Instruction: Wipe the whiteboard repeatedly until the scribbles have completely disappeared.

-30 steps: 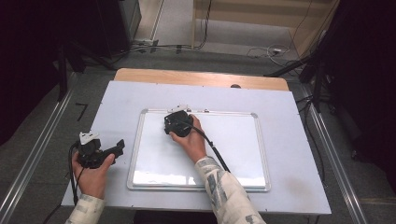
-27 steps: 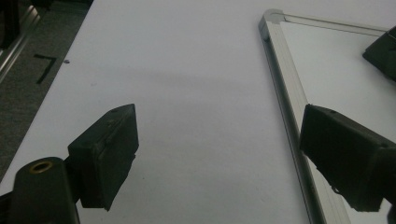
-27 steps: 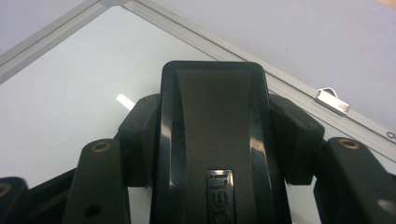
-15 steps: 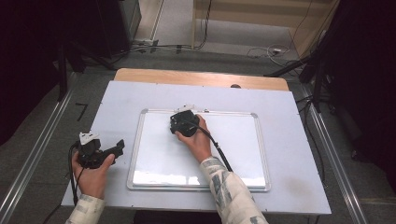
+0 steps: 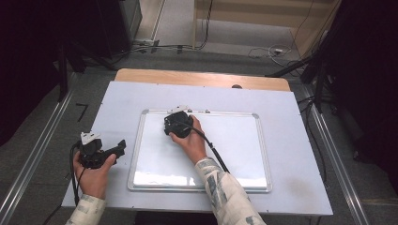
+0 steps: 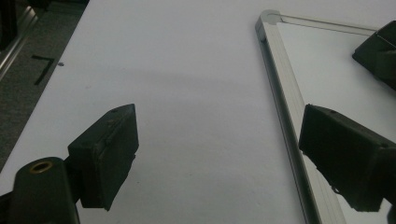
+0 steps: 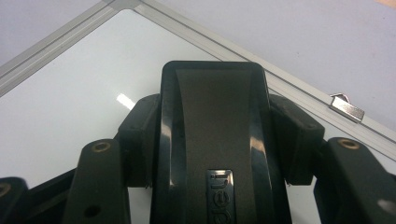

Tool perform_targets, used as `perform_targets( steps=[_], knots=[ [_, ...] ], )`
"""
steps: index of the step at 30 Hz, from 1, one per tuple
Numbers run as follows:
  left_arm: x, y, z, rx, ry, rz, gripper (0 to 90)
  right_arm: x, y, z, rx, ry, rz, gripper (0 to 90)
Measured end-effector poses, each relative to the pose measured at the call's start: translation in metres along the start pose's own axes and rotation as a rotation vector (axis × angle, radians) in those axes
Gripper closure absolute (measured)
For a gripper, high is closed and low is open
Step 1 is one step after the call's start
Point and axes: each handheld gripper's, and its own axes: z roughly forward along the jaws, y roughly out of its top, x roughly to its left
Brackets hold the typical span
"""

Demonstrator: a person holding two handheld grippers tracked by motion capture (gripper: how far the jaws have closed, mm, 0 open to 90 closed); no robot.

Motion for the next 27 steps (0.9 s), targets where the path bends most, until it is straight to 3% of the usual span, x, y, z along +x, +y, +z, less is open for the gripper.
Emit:
perform_targets(
  steps=[12,27],
  knots=[
    [0.000,0.000,0.000,0.003,0.001,0.000,13.0,-0.013,-0.007,-0.006,0.003,-0.004,0.011,39.2],
    [0.000,-0.001,0.000,0.004,0.001,0.004,12.9,-0.040,-0.020,-0.017,0.002,-0.032,0.049,39.2]
  ],
)
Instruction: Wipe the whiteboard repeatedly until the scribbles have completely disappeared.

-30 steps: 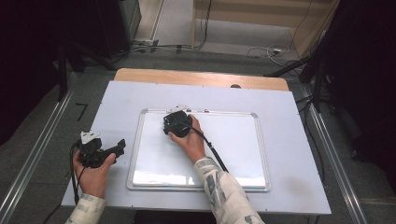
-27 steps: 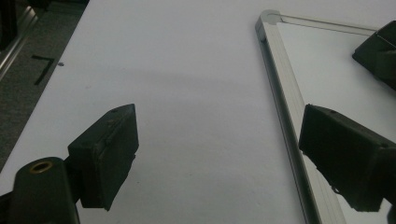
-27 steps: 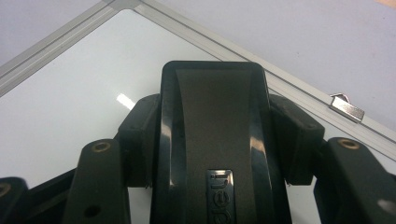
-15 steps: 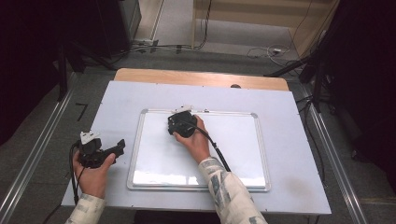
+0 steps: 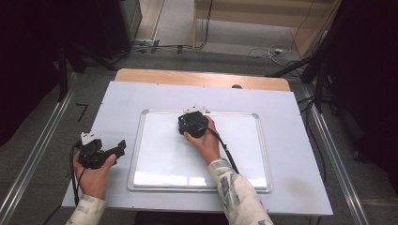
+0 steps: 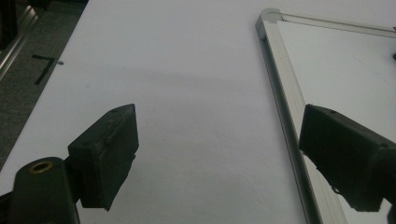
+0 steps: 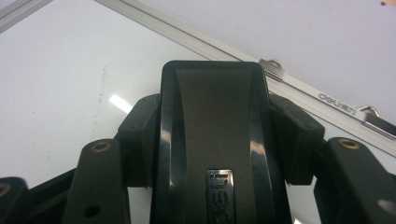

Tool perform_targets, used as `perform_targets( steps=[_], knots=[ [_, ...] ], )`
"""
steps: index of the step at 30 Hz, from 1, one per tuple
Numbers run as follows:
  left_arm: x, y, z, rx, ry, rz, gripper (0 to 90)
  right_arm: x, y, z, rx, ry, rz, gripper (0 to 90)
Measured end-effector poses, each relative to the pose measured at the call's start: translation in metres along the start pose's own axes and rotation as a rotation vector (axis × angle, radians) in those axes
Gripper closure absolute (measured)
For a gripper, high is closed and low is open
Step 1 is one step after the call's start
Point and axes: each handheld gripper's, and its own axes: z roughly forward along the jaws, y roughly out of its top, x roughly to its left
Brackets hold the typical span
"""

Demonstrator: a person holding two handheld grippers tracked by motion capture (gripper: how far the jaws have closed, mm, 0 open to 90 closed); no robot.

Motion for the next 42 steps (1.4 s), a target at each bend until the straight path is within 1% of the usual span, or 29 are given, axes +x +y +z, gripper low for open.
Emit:
perform_targets(
  steps=[2,10,12,14,16,21,23,25,27,28,29,34,42],
  knots=[
    [0.000,0.000,0.000,-0.001,0.000,0.001,13.0,-0.002,-0.001,0.000,-0.001,-0.002,0.000,39.2],
    [-0.001,0.000,0.000,0.002,0.001,0.002,12.9,-0.018,-0.007,-0.006,0.001,-0.021,0.018,39.2],
    [-0.001,0.000,0.000,0.001,0.001,0.001,12.9,-0.019,-0.007,-0.006,0.003,-0.022,0.023,39.2],
    [-0.001,0.000,0.000,0.002,0.001,0.000,12.9,-0.024,-0.009,-0.008,0.002,-0.031,0.029,39.2],
    [0.000,0.000,0.000,0.001,0.001,0.001,12.9,-0.026,-0.010,-0.008,0.004,-0.032,0.033,39.2],
    [-0.001,0.000,0.000,0.001,0.001,0.001,13.0,-0.038,-0.015,-0.012,0.004,-0.048,0.048,39.2],
    [-0.001,0.000,0.000,0.002,0.001,0.001,13.0,-0.040,-0.015,-0.013,0.004,-0.051,0.051,39.2],
    [-0.001,0.000,0.000,0.002,0.001,0.000,13.0,-0.044,-0.017,-0.015,0.003,-0.055,0.054,39.2],
    [-0.001,0.000,0.000,0.001,0.001,-0.001,12.9,-0.048,-0.019,-0.016,0.005,-0.062,0.061,39.2],
    [-0.001,0.000,0.000,0.002,0.001,0.000,13.0,-0.052,-0.021,-0.018,0.003,-0.065,0.068,39.2],
    [-0.001,0.000,0.000,0.002,0.002,0.000,13.0,-0.052,-0.021,-0.018,0.003,-0.065,0.068,39.2],
    [-0.001,-0.001,0.000,0.002,0.001,0.001,12.9,-0.063,-0.026,-0.022,0.006,-0.078,0.084,39.2],
    [-0.001,-0.001,0.000,0.002,0.002,0.000,12.9,-0.082,-0.034,-0.029,0.006,-0.106,0.113,39.2]
  ],
)
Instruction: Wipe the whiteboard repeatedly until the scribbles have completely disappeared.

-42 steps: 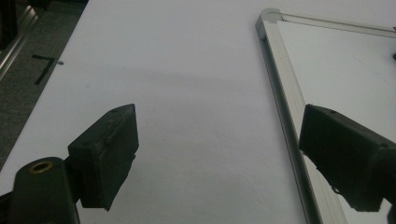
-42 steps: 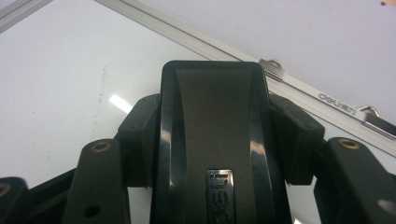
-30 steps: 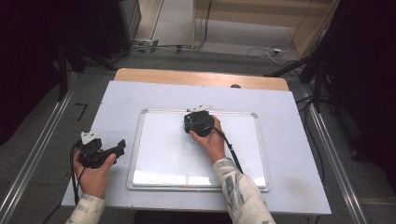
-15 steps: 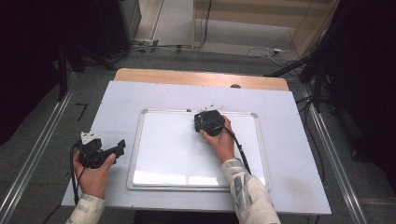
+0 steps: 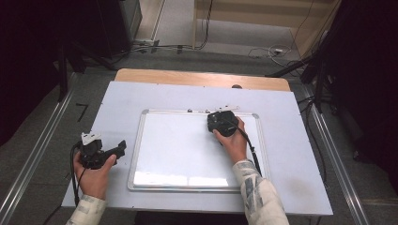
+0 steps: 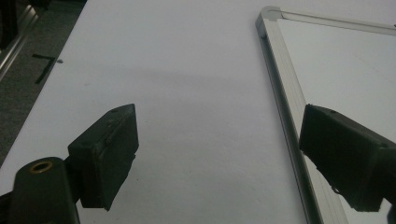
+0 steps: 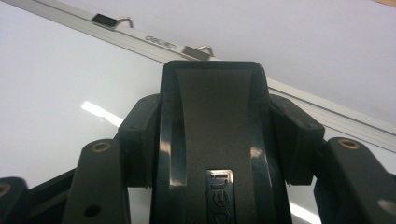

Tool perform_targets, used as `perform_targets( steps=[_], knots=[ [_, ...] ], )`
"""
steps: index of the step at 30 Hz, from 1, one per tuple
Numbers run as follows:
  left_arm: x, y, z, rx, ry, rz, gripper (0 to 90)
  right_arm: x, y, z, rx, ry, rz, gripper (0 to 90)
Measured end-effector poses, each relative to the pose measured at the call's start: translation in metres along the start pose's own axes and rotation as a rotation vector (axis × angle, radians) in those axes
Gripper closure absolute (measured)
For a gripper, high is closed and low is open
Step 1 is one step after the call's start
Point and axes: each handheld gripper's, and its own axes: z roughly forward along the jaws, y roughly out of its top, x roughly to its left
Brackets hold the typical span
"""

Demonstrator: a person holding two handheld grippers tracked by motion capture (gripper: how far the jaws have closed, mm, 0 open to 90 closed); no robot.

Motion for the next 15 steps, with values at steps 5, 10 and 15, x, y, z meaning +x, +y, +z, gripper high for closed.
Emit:
perform_targets(
  steps=[5,10,15],
  knots=[
    [0.000,0.000,0.000,0.001,0.000,0.000,13.0,-0.012,-0.004,-0.004,0.001,-0.018,0.021,39.2],
    [0.000,0.000,0.000,0.001,0.000,0.001,13.0,-0.024,-0.009,-0.007,0.002,-0.033,0.038,39.2],
    [0.000,0.000,0.000,0.002,0.001,0.002,13.0,-0.034,-0.013,-0.011,0.002,-0.046,0.049,39.2]
  ],
)
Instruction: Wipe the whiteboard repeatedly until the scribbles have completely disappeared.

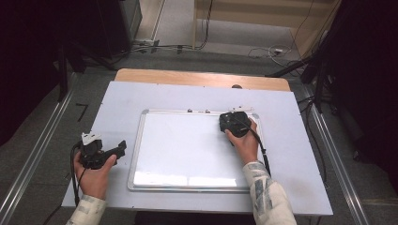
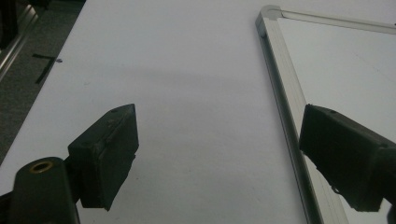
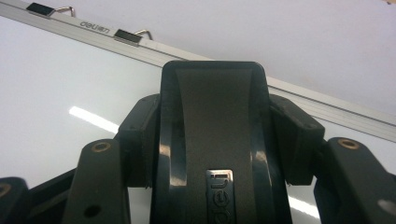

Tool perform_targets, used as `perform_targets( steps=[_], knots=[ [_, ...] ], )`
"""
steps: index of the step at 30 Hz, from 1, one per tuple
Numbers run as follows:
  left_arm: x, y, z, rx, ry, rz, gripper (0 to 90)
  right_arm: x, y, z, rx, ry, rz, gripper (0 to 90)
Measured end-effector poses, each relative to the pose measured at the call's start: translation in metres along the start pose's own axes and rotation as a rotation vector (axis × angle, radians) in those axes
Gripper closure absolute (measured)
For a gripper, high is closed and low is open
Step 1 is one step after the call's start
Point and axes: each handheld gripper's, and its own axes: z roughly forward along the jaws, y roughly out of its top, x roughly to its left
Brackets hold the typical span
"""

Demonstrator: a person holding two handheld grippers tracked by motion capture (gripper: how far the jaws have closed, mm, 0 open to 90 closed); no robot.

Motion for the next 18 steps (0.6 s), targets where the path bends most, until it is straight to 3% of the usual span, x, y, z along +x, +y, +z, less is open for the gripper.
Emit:
perform_targets(
  steps=[18],
  knots=[
    [0.001,0.000,0.000,-0.001,0.004,0.000,13.0,-0.016,-0.005,-0.005,0.008,-0.031,0.031,39.2]
  ],
)
